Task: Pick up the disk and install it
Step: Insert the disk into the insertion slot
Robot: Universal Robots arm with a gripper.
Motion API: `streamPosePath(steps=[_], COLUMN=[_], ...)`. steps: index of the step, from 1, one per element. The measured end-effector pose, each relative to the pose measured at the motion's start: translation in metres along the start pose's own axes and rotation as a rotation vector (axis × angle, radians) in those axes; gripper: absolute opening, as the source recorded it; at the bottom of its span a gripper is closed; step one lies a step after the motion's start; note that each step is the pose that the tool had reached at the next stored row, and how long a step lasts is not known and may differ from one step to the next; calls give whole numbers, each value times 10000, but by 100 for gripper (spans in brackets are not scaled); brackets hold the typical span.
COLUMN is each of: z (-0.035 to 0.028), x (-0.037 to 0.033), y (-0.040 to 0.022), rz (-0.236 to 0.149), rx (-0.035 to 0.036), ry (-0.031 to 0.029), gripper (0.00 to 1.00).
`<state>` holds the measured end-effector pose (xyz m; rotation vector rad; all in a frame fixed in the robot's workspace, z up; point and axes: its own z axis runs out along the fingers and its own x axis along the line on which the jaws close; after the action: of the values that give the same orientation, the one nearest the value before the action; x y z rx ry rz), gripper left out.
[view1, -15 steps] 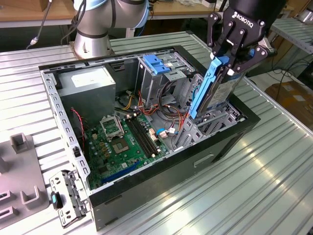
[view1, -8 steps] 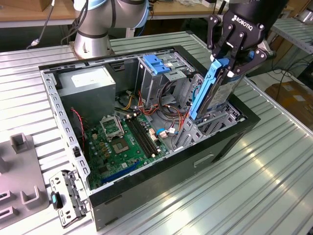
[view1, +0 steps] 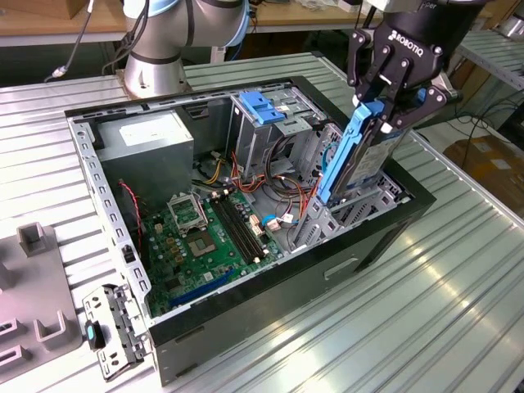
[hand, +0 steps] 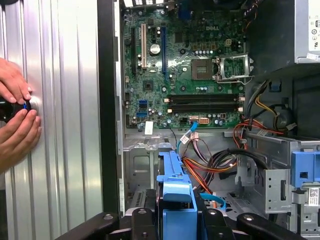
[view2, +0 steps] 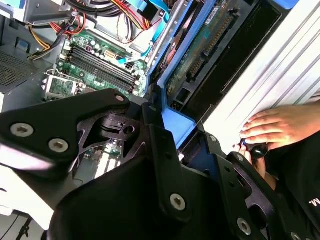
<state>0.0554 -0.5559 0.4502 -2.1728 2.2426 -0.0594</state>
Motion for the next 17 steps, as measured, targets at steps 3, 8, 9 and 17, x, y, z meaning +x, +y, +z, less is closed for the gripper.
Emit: streamPosePath(steps=[3,8,9,17], z=[6,11,12,62], x=[5,5,5,5], y=[0,0,0,2], rz=[0,-108,-126,-136], rx=[0,1,2,2], ry=[4,-3,-4,-4], gripper=[37,37,37,37])
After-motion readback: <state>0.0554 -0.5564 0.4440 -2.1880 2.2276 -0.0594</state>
